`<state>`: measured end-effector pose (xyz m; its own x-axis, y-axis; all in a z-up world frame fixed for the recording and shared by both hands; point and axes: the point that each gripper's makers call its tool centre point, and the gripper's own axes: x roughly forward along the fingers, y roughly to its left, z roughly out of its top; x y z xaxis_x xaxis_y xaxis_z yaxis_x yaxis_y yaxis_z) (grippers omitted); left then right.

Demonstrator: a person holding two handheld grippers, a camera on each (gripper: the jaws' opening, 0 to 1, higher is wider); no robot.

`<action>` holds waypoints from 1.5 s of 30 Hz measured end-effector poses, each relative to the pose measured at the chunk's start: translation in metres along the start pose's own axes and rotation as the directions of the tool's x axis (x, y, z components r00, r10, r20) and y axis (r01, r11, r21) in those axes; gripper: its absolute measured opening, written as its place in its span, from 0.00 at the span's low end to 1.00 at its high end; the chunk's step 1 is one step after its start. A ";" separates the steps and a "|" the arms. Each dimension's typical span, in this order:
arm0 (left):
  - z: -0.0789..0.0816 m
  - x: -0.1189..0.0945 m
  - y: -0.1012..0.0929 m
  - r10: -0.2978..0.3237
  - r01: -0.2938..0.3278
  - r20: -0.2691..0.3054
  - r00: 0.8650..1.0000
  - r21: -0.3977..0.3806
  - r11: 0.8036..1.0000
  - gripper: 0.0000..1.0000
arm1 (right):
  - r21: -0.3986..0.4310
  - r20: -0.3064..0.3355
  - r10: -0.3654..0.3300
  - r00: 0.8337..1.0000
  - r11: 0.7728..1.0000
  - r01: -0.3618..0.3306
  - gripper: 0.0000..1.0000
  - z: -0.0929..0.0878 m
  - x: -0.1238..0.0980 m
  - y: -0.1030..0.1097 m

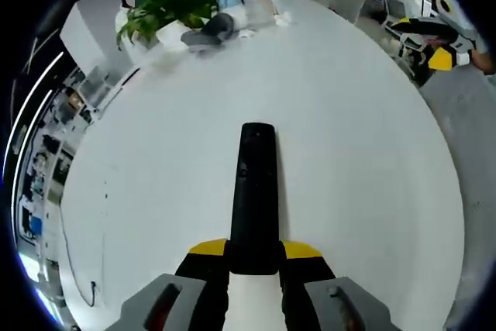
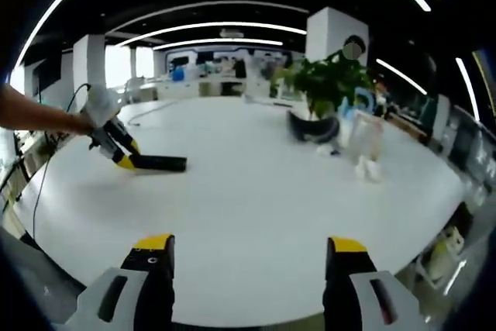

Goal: Press the specified remote control buttons in sequence, fully releasing each button before pressing the next.

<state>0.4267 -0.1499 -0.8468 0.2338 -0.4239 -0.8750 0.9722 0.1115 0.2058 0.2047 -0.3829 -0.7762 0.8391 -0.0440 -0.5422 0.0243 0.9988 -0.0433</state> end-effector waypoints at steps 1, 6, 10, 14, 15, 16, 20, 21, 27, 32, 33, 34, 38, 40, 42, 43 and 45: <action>0.000 0.001 0.003 0.000 0.000 0.000 1.000 0.003 1.000 0.23 | 0.009 0.001 0.006 1.000 1.000 -0.006 0.78 0.000 0.000 0.001; -0.001 0.007 0.023 0.006 -0.005 -0.020 1.000 0.033 0.999 0.23 | 0.007 -0.009 0.005 1.000 1.000 -0.005 0.77 -0.001 0.001 0.001; 0.001 0.011 0.037 0.007 -0.005 -0.034 0.999 0.046 0.999 0.23 | 0.005 -0.022 0.007 1.000 1.000 -0.007 0.77 -0.004 0.001 0.002; 0.000 0.017 0.050 0.013 -0.011 -0.045 0.999 0.042 0.999 0.23 | 0.022 -0.019 0.013 1.000 1.000 -0.012 0.76 -0.003 0.001 0.002; 0.000 0.019 0.051 0.013 -0.011 -0.047 0.999 0.040 0.999 0.23 | 0.022 -0.021 0.012 1.000 1.000 -0.011 0.76 -0.004 0.001 0.002; 0.000 0.020 0.052 0.015 -0.012 -0.050 0.999 0.045 0.999 0.23 | 0.021 -0.024 0.011 1.000 1.000 -0.011 0.76 -0.004 0.002 0.001; 0.001 0.024 0.060 0.020 -0.016 -0.061 0.998 0.067 0.998 0.23 | 0.021 -0.037 0.013 0.999 1.000 -0.013 0.75 -0.007 0.002 0.002; 0.001 0.025 0.061 0.017 -0.013 -0.063 0.998 0.063 0.998 0.23 | 0.023 -0.037 0.014 0.999 1.000 -0.013 0.75 -0.007 0.002 0.002; 0.003 0.030 0.069 0.020 -0.016 -0.065 0.998 0.058 0.998 0.23 | 0.021 -0.045 0.013 0.999 1.000 -0.013 0.75 -0.009 0.002 0.002; 0.003 0.032 0.071 -0.007 0.010 -0.059 0.998 0.039 0.999 0.24 | 0.020 -0.050 0.015 0.999 1.000 -0.014 0.74 -0.010 0.001 0.002; 0.003 0.032 0.070 -0.015 0.017 -0.053 0.998 0.044 0.999 0.24 | 0.020 -0.052 0.016 0.998 1.000 -0.015 0.74 -0.010 0.001 0.002; 0.003 0.031 0.070 -0.022 0.024 -0.044 0.999 0.038 0.999 0.24 | 0.020 -0.053 0.016 0.998 1.000 -0.015 0.74 -0.010 0.001 0.002; 0.003 0.032 0.071 -0.023 0.023 -0.037 0.999 0.003 1.000 0.25 | 0.020 -0.056 0.020 0.998 1.000 -0.019 0.73 -0.011 0.001 0.003; 0.001 0.032 0.071 -0.029 0.026 -0.045 0.999 -0.070 0.997 0.25 | 0.017 -0.053 0.019 0.998 1.000 -0.018 0.73 -0.010 0.001 0.002; 0.000 0.032 0.077 0.002 -0.007 -0.052 0.999 -0.097 0.995 0.30 | 0.017 -0.052 0.021 0.998 1.000 -0.021 0.73 -0.010 0.001 0.003; 0.000 0.032 0.080 0.023 -0.029 -0.057 0.998 -0.102 0.994 0.33 | 0.017 -0.053 0.023 0.998 1.000 -0.022 0.74 -0.010 0.001 0.003; -0.001 0.031 0.083 0.042 -0.049 -0.063 0.997 -0.122 0.991 0.38 | 0.015 -0.049 0.022 0.999 1.000 -0.021 0.75 -0.009 0.001 0.003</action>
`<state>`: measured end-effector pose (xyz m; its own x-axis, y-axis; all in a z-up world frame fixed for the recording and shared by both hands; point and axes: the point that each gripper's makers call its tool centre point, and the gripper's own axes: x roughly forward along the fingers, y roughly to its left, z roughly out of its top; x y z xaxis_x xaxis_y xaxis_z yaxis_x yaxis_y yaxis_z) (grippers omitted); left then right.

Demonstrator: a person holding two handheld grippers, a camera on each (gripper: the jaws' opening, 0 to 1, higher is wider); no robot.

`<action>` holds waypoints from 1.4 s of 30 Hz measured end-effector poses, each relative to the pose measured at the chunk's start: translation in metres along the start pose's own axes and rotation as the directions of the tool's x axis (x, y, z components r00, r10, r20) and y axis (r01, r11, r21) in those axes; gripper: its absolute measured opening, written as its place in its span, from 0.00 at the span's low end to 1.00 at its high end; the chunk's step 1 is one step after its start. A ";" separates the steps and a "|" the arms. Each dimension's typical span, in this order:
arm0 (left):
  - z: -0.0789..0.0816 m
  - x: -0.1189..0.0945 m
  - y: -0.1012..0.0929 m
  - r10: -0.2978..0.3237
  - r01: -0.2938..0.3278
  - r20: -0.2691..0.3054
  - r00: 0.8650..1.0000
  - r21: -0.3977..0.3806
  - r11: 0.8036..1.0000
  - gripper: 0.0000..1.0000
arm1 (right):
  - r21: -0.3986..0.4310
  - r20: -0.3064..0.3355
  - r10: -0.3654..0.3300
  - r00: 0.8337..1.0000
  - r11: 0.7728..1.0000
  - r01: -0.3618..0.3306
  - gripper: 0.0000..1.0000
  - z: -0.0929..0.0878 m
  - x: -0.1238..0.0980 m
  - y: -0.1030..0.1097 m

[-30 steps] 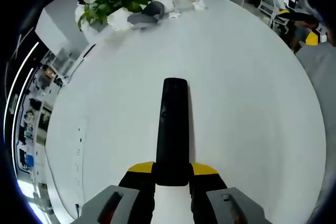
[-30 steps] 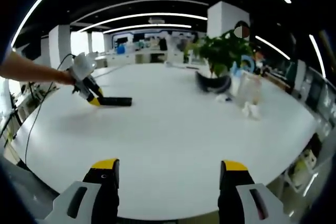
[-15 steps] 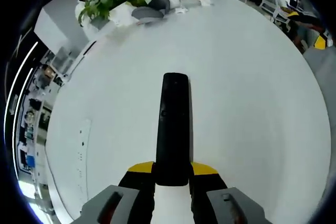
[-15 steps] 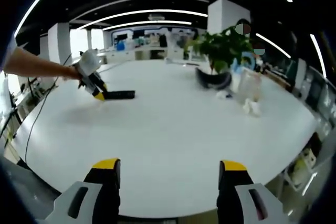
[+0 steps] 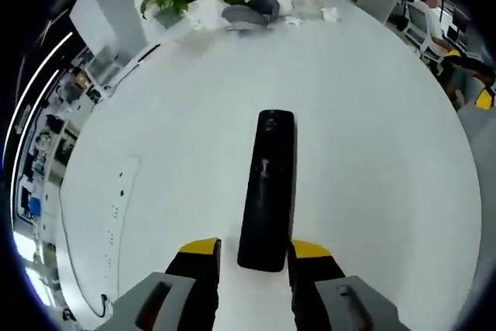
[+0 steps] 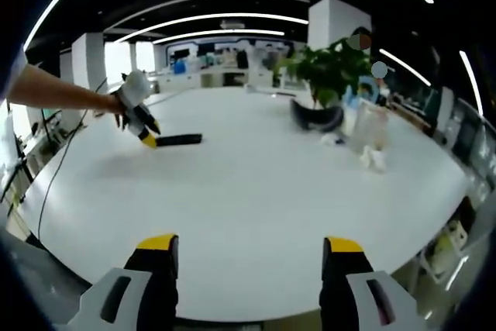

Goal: Press the specified remote control buttons in sequence, fully releasing each button before pressing the next.

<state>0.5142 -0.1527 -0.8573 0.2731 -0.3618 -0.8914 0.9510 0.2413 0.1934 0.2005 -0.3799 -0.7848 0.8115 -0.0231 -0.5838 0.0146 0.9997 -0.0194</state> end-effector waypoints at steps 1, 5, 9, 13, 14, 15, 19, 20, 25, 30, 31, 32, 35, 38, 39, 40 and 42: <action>0.000 -0.001 0.001 0.014 -0.014 0.000 1.000 -0.011 1.000 0.40 | 0.000 0.005 -0.002 1.000 1.000 0.002 0.76 0.001 0.000 0.000; -0.004 -0.003 0.012 0.072 -0.068 0.026 0.997 -0.124 0.990 0.54 | 0.000 0.016 -0.007 1.000 1.000 0.007 0.78 0.003 0.000 -0.001; -0.010 -0.010 0.008 0.059 -0.048 0.049 0.997 -0.188 0.981 0.75 | -0.013 0.035 -0.009 0.999 1.000 0.010 0.79 0.006 -0.001 -0.001; -0.006 -0.019 0.003 0.085 -0.058 0.114 0.990 -0.223 0.973 0.87 | -0.008 0.044 -0.013 0.999 1.000 0.013 0.82 0.008 -0.001 -0.002; -0.006 -0.022 0.004 0.105 -0.074 0.125 0.987 -0.228 0.971 0.87 | -0.010 0.047 -0.014 0.999 1.000 0.014 0.82 0.008 -0.001 -0.002; -0.005 -0.026 0.007 0.139 -0.103 0.136 0.981 -0.245 0.964 0.86 | -0.010 0.055 -0.014 0.998 1.000 0.015 0.83 0.010 -0.002 -0.002; 0.005 -0.041 -0.005 0.143 -0.051 0.224 0.964 -0.371 0.927 0.98 | -0.013 0.097 -0.014 0.995 1.000 0.016 0.86 0.017 -0.004 -0.002; 0.005 -0.047 -0.006 0.164 -0.064 0.236 0.958 -0.382 0.922 0.98 | -0.018 0.097 -0.016 0.995 1.000 0.018 0.88 0.016 -0.004 -0.002; 0.011 -0.067 -0.014 0.220 -0.049 0.322 0.921 -0.464 0.884 1.00 | -0.013 0.121 -0.026 0.992 1.000 0.028 0.93 0.020 -0.004 -0.004; 0.004 -0.090 -0.027 0.280 -0.027 0.371 0.886 -0.560 0.828 1.00 | -0.035 0.145 -0.024 0.989 0.999 0.030 0.95 0.024 -0.005 -0.002; 0.005 -0.098 -0.032 0.296 -0.016 0.397 0.869 -0.574 0.819 1.00 | -0.033 0.148 -0.021 0.989 0.999 0.027 0.95 0.025 -0.005 -0.002; 0.006 -0.105 -0.035 0.312 -0.006 0.422 0.851 -0.586 0.811 1.00 | -0.031 0.151 -0.021 0.988 0.999 0.026 0.96 0.025 -0.006 -0.002; 0.001 -0.122 -0.049 0.349 -0.019 0.436 0.830 -0.603 0.798 1.00 | -0.032 0.169 -0.026 0.985 0.999 0.031 0.97 0.029 -0.007 -0.003; -0.003 -0.135 -0.060 0.384 -0.049 0.446 0.808 -0.599 0.799 0.97 | -0.041 0.179 -0.032 0.983 0.998 0.040 0.98 0.030 -0.008 -0.003; -0.006 -0.136 -0.059 0.390 -0.046 0.449 0.804 -0.606 0.794 0.98 | -0.046 0.182 -0.036 0.983 0.998 0.045 0.99 0.031 -0.008 -0.003; -0.008 -0.139 -0.062 0.398 -0.047 0.452 0.798 -0.612 0.789 0.99 | -0.051 0.184 -0.037 0.982 0.998 0.047 0.99 0.032 -0.008 -0.003; -0.012 -0.149 -0.070 0.418 -0.057 0.455 0.786 -0.621 0.782 0.99 | -0.059 0.192 -0.035 0.981 0.997 0.047 0.99 0.033 -0.008 -0.003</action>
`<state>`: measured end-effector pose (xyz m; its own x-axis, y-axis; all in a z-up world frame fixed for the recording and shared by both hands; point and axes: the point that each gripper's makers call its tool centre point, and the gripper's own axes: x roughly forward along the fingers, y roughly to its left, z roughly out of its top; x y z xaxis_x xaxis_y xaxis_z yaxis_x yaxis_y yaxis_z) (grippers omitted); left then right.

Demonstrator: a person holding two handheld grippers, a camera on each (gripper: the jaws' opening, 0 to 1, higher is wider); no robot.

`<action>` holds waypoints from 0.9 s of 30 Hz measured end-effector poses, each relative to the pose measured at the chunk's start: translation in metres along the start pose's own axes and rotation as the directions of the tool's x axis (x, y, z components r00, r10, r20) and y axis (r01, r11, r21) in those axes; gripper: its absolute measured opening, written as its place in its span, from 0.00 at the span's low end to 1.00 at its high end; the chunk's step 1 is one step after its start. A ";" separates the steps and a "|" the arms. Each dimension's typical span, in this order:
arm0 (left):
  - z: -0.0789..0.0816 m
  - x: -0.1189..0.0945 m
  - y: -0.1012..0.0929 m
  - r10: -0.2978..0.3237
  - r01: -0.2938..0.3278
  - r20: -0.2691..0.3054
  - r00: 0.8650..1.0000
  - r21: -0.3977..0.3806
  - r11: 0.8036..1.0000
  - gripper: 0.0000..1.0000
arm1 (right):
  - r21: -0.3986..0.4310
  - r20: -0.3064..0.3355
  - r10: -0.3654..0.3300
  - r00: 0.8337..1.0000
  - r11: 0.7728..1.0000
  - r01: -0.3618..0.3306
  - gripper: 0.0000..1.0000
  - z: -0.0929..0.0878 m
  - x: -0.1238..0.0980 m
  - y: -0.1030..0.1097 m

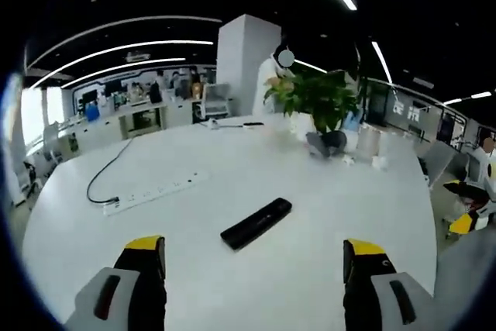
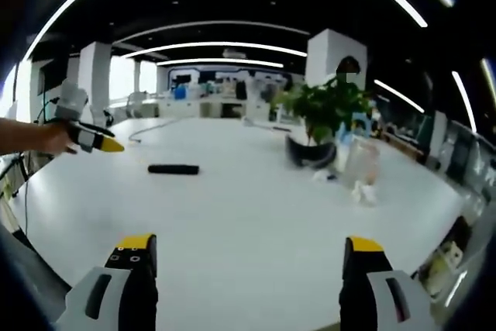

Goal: Press the specified remote control buttons in sequence, fully releasing each button before pressing the next.

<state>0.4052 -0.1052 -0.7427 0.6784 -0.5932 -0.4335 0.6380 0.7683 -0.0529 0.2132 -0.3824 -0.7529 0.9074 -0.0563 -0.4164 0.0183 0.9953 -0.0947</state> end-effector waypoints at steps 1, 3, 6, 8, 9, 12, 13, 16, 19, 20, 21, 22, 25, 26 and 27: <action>0.001 -0.003 -0.001 0.003 -0.003 0.008 1.000 -0.001 1.000 1.00 | 0.000 0.000 0.002 1.000 1.000 -0.002 0.99 0.000 0.000 0.000; 0.003 -0.013 -0.001 0.011 -0.011 0.047 0.999 -0.002 1.000 1.00 | -0.003 -0.003 0.004 1.000 1.000 -0.004 0.99 0.000 0.000 0.001; 0.003 -0.032 -0.008 0.031 -0.033 0.072 0.997 0.016 0.999 1.00 | -0.010 0.025 -0.004 1.000 1.000 0.004 0.99 0.005 -0.002 -0.001; -0.001 -0.046 -0.013 0.043 -0.044 0.079 0.996 0.013 0.999 1.00 | -0.013 0.031 -0.012 0.999 1.000 0.012 0.99 0.006 -0.002 -0.002; 0.000 -0.049 -0.016 0.045 -0.047 0.085 0.995 0.012 0.999 0.99 | -0.016 0.030 -0.010 0.999 1.000 0.010 0.99 0.006 -0.002 -0.001; -0.015 -0.073 -0.027 0.073 -0.075 0.101 0.992 0.013 0.997 0.95 | -0.049 0.036 -0.006 0.999 0.999 0.008 0.99 0.008 -0.002 0.002; -0.020 -0.079 -0.031 0.079 -0.080 0.103 0.992 0.008 0.997 0.96 | -0.075 0.046 0.000 0.999 0.997 0.004 0.99 0.011 -0.003 0.005; -0.032 -0.094 -0.043 0.090 -0.091 0.091 0.992 0.001 0.996 0.97 | -0.122 0.058 0.014 0.998 0.992 -0.007 0.99 0.014 -0.004 0.010; -0.039 -0.110 -0.050 0.128 -0.131 0.101 0.987 0.018 0.991 0.98 | -0.136 0.063 0.020 0.998 0.991 -0.011 0.99 0.016 -0.004 0.012; -0.042 -0.117 -0.054 0.139 -0.140 0.111 0.984 0.008 0.990 0.99 | -0.136 0.064 0.020 0.998 0.991 -0.011 0.99 0.016 -0.004 0.012; -0.043 -0.119 -0.055 0.141 -0.143 0.113 0.984 0.007 0.990 1.00 | -0.134 0.067 0.020 0.998 0.991 -0.010 0.99 0.016 -0.005 0.011; -0.045 -0.125 -0.057 0.153 -0.154 0.108 0.982 0.002 0.988 1.00 | -0.131 0.070 0.020 0.997 0.991 -0.011 0.99 0.017 -0.005 0.011; -0.045 -0.139 -0.062 0.178 -0.179 0.125 0.976 -0.001 0.984 1.00 | -0.116 0.060 0.021 0.998 0.993 -0.014 0.99 0.015 -0.005 0.011; -0.045 -0.144 -0.062 0.194 -0.195 0.132 0.972 -0.006 0.981 1.00 | -0.113 0.057 0.018 0.998 0.994 -0.011 0.99 0.014 -0.005 0.010; -0.045 -0.148 -0.062 0.204 -0.204 0.139 0.969 -0.015 0.979 1.00 | -0.110 0.061 0.017 0.998 0.994 -0.011 0.99 0.015 -0.006 0.010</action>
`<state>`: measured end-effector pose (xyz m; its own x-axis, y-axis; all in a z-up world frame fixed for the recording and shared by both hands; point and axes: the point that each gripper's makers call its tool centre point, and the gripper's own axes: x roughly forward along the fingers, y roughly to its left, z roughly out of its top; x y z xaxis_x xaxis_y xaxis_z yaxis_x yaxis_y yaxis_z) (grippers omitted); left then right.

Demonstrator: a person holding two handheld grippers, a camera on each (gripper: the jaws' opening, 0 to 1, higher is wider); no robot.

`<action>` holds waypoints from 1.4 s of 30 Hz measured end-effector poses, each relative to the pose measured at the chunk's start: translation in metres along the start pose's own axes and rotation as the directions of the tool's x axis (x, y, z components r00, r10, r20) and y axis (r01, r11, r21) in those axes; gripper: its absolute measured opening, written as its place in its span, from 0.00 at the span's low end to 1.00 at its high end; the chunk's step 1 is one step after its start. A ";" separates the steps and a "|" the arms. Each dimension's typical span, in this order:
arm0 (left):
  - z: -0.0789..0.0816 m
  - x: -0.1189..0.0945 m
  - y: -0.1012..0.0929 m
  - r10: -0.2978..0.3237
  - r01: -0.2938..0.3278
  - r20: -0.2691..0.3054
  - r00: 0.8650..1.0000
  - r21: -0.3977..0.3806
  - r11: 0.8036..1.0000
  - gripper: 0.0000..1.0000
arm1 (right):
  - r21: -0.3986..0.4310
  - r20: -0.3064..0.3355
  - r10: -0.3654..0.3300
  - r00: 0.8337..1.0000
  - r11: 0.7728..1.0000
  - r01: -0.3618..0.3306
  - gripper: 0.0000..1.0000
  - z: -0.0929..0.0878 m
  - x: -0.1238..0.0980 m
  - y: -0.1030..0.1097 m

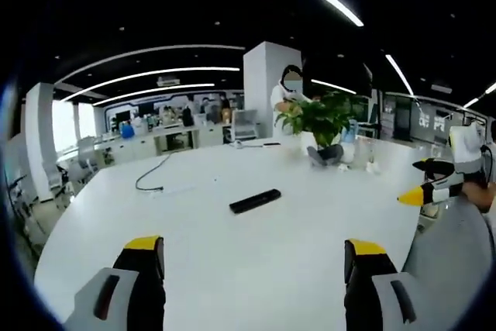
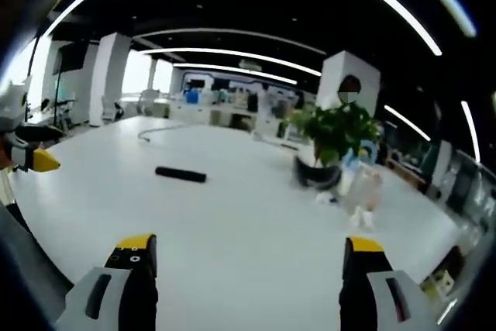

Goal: Press the specified remote control buttons in sequence, fully releasing each button before pressing the next.

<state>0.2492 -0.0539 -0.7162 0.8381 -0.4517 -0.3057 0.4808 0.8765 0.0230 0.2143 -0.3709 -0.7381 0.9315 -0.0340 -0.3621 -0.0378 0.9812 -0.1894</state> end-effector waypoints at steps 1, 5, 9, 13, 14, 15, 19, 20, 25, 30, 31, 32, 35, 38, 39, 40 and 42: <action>0.000 -0.004 0.001 0.008 -0.008 0.008 1.000 -0.015 1.000 1.00 | 0.005 0.010 0.001 1.000 1.000 -0.001 0.99 0.002 -0.001 0.000; -0.005 -0.018 0.010 0.079 -0.078 0.029 0.996 -0.029 0.997 1.00 | 0.025 0.031 0.005 0.999 1.000 -0.005 0.99 0.005 -0.002 0.000; -0.010 -0.033 0.019 0.149 -0.148 0.028 0.989 -0.017 0.989 1.00 | 0.041 0.036 -0.009 0.999 0.999 0.008 0.99 0.006 -0.003 -0.003; -0.012 -0.044 0.024 0.187 -0.186 0.043 0.981 -0.015 0.982 0.99 | 0.054 0.022 0.006 1.000 0.999 -0.007 0.99 0.003 -0.002 -0.001; -0.013 -0.045 0.025 0.194 -0.193 0.044 0.980 -0.022 0.981 1.00 | 0.052 0.014 0.009 1.000 0.999 -0.010 0.97 0.002 -0.002 0.000; -0.015 -0.045 0.026 0.205 -0.205 0.042 0.978 -0.021 0.979 1.00 | 0.051 0.013 0.011 1.000 0.999 -0.011 0.97 0.002 -0.002 0.000; -0.019 -0.043 0.031 0.233 -0.232 0.043 0.972 -0.018 0.972 1.00 | 0.057 0.029 0.020 0.999 0.998 -0.022 0.97 0.005 -0.003 0.002; -0.019 -0.041 0.029 0.227 -0.226 0.038 0.973 -0.019 0.974 1.00 | 0.055 0.026 0.019 0.999 0.998 -0.021 0.97 0.004 -0.003 0.001; -0.021 -0.039 0.019 0.194 -0.196 0.033 0.980 0.068 0.978 1.00 | 0.070 0.012 0.035 0.999 0.997 -0.036 0.96 0.002 -0.001 0.004; -0.025 -0.036 0.013 0.153 -0.153 0.012 0.988 0.037 0.988 1.00 | 0.073 0.007 0.043 0.999 0.996 -0.043 0.96 0.001 0.000 0.005; -0.025 -0.036 0.014 0.157 -0.157 0.013 0.988 0.027 0.987 1.00 | 0.077 0.002 0.040 0.999 0.996 -0.040 0.96 0.000 0.000 0.004; -0.024 -0.037 0.017 0.163 -0.163 0.021 0.986 0.007 0.987 1.00 | 0.081 0.000 0.040 0.999 0.996 -0.039 0.96 -0.001 0.000 0.003; -0.024 -0.039 0.023 0.191 -0.190 0.021 0.981 -0.029 0.981 1.00 | 0.096 -0.007 0.040 0.999 0.995 -0.039 0.96 -0.003 0.001 0.002; -0.025 -0.041 0.029 0.221 -0.220 0.010 0.975 -0.038 0.975 0.99 | 0.119 -0.020 0.061 0.998 0.991 -0.058 0.94 -0.005 0.001 0.005; -0.026 -0.042 0.029 0.223 -0.223 0.011 0.975 -0.040 0.974 0.99 | 0.122 -0.021 0.060 0.998 0.991 -0.057 0.94 -0.005 0.002 0.004; -0.026 -0.042 0.030 0.226 -0.225 0.012 0.974 -0.045 0.973 0.99 | 0.124 -0.019 0.057 0.998 0.991 -0.055 0.94 -0.006 0.001 0.004; -0.027 -0.042 0.031 0.231 -0.230 0.004 0.973 -0.055 0.972 0.99 | 0.130 -0.025 0.058 0.998 0.990 -0.055 0.94 -0.007 0.002 0.004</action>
<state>0.2217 -0.0033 -0.7282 0.9275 -0.2382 -0.2882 0.2604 0.9647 0.0407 0.2132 -0.3687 -0.7455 0.9186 0.0187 -0.3948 -0.0413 0.9980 -0.0489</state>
